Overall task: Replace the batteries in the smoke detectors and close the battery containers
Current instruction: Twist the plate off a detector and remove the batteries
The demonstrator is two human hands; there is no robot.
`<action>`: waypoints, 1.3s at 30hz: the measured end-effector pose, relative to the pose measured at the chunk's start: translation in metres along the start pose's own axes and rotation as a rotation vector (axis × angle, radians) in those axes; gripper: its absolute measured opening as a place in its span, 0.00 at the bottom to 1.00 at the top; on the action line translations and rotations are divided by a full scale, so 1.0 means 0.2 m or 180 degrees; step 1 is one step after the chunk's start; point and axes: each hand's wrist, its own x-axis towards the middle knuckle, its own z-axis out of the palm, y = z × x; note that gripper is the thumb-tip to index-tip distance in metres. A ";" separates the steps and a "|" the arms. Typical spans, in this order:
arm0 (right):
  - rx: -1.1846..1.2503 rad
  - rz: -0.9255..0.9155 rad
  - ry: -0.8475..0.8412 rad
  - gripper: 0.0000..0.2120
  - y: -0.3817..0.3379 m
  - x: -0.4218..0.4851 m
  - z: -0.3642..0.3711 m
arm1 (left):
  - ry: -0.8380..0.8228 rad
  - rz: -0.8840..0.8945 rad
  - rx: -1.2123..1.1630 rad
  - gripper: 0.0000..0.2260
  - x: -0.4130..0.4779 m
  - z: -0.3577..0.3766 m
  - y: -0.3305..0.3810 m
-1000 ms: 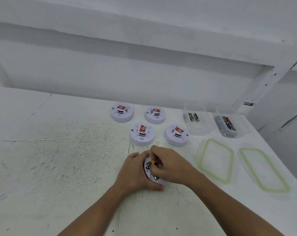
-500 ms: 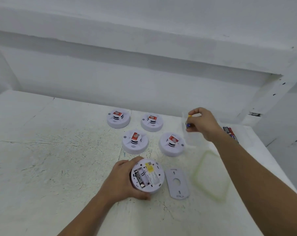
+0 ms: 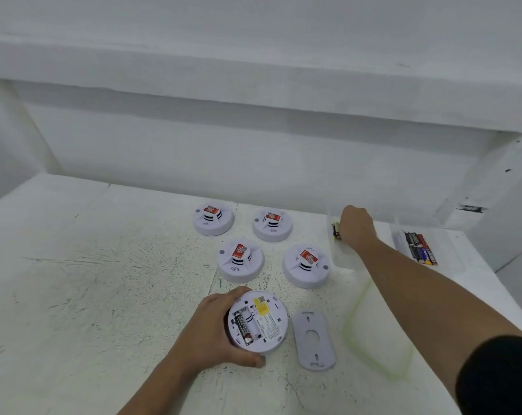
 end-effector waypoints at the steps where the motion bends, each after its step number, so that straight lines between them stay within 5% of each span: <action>1: 0.0026 0.0016 0.0001 0.13 0.01 0.00 0.02 | 0.0002 0.0015 0.0000 0.46 0.00 0.00 0.01; 9: 0.0146 -0.0087 -0.0071 0.15 0.06 0.06 0.02 | 0.0051 -0.0084 0.0020 0.48 -0.01 0.00 -0.01; 18: 0.2071 -0.0074 0.0740 0.08 0.06 -0.22 -0.16 | 0.0058 0.0000 -0.0006 0.47 0.00 -0.01 0.00; 22: 0.2266 -0.0595 0.0174 0.09 -0.03 -0.52 -0.11 | 0.0108 0.0165 -0.0019 0.42 0.00 -0.02 0.03; 28: 0.1860 -0.1614 -0.1144 0.05 -0.21 -0.89 0.05 | 0.0058 0.0244 -0.0143 0.40 0.00 -0.03 0.04; 34: 0.1221 -0.2483 -0.1097 0.09 -0.27 -0.96 0.13 | 0.0011 0.0301 -0.0201 0.40 -0.01 -0.05 0.06; 39: 0.0662 -0.2828 -0.1213 0.11 -0.26 -0.93 0.14 | -0.0093 0.0099 -0.0259 0.50 -0.02 -0.06 0.03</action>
